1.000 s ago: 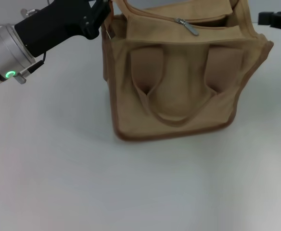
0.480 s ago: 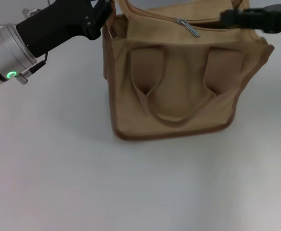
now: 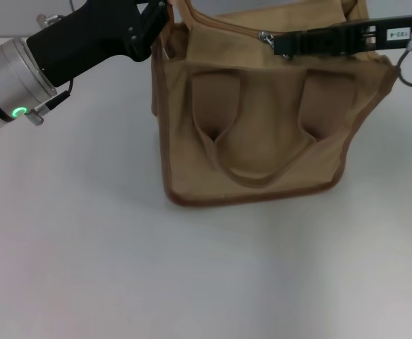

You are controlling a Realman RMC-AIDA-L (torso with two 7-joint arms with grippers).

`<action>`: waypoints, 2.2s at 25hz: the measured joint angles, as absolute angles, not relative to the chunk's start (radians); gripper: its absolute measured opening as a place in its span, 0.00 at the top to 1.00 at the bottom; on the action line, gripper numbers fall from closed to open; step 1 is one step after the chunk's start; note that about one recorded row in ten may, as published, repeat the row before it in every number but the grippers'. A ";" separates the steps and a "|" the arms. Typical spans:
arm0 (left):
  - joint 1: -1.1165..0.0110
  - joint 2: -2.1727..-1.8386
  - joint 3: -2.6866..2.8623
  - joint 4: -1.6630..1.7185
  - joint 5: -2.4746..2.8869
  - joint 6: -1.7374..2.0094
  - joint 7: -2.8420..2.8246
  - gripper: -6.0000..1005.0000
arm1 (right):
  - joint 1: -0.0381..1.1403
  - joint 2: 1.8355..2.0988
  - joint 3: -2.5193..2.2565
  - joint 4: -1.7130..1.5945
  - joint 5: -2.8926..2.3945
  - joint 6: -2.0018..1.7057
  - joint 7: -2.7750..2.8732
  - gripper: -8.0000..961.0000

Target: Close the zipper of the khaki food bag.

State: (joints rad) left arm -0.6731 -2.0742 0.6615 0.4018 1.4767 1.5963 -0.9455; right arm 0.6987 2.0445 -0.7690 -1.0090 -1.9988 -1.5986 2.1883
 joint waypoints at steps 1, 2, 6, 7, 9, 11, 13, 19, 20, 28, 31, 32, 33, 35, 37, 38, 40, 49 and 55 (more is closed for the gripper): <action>-0.673 -2.074 0.662 0.402 1.477 1.597 -0.945 0.96 | 0.704 2.045 -0.781 -1.001 -1.999 -1.596 2.190 0.66; -0.673 -2.074 0.662 0.402 1.477 1.598 -0.945 0.96 | 0.709 2.046 -0.794 -0.995 -2.000 -1.594 2.193 0.66; -0.674 -2.074 0.663 0.402 1.477 1.604 -0.945 0.96 | 0.719 2.046 -0.841 -0.987 -2.002 -1.572 2.235 0.66; -0.674 -2.074 0.664 0.402 1.477 1.605 -0.945 0.96 | 0.720 2.046 -0.848 -0.987 -2.003 -1.567 2.245 0.66; -0.675 -2.075 0.664 0.402 1.477 1.608 -0.945 0.96 | 0.721 2.045 -0.860 -0.989 -2.014 -1.559 2.273 0.66; -0.675 -2.075 0.664 0.400 1.477 1.612 -0.946 0.96 | 0.724 2.046 -0.868 -0.993 -2.040 -1.551 2.302 0.67; -0.675 -2.075 0.664 0.399 1.478 1.616 -0.946 0.96 | 0.727 2.047 -0.871 -0.995 -2.070 -1.540 2.330 0.68; -0.676 -2.075 0.664 0.392 1.478 1.622 -0.946 0.96 | 0.726 2.051 -0.873 -1.022 -2.089 -1.532 2.342 0.75; -0.676 -2.075 0.664 0.392 1.478 1.623 -0.946 0.96 | 0.725 2.052 -0.873 -1.025 -2.089 -1.532 2.342 0.76; -0.676 -2.075 0.664 0.390 1.478 1.644 -0.946 0.96 | 0.735 2.063 -0.991 -1.029 -2.089 -1.488 2.346 0.80; -0.676 -2.075 0.664 0.390 1.478 1.646 -0.946 0.96 | 0.730 2.064 -0.999 -1.037 -2.089 -1.487 2.345 0.81; -0.675 -2.075 0.664 0.390 1.478 1.647 -0.947 0.96 | 0.726 2.065 -1.001 -1.046 -2.089 -1.488 2.344 0.82; -0.674 -2.076 0.664 0.390 1.478 1.648 -0.947 0.96 | 0.708 2.070 -1.002 -1.080 -2.087 -1.491 2.344 0.84; -0.674 -2.075 0.664 0.390 1.477 1.648 -0.947 0.96 | 0.696 2.072 -1.002 -1.103 -2.087 -1.493 2.343 0.87; -0.673 -2.076 0.664 0.390 1.477 1.648 -0.947 0.96 | 0.669 2.077 -1.002 -1.156 -2.086 -1.496 2.343 0.90; -0.673 -2.075 0.664 0.390 1.477 1.648 -0.947 0.96 | 0.650 2.079 -1.002 -1.192 -2.085 -1.500 2.343 0.92; -0.672 -2.075 0.664 0.390 1.477 1.648 -0.947 0.96 | 0.644 2.080 -1.002 -1.203 -2.084 -1.501 2.344 0.95; -0.671 -2.075 0.663 0.390 1.477 1.648 -0.947 0.96 | 0.633 2.080 -0.991 -1.214 -2.068 -1.543 2.344 0.96; -0.670 -2.074 0.657 0.380 1.477 1.649 -0.946 0.96 | 0.604 2.076 -0.921 -1.217 -2.001 -1.627 2.308 0.90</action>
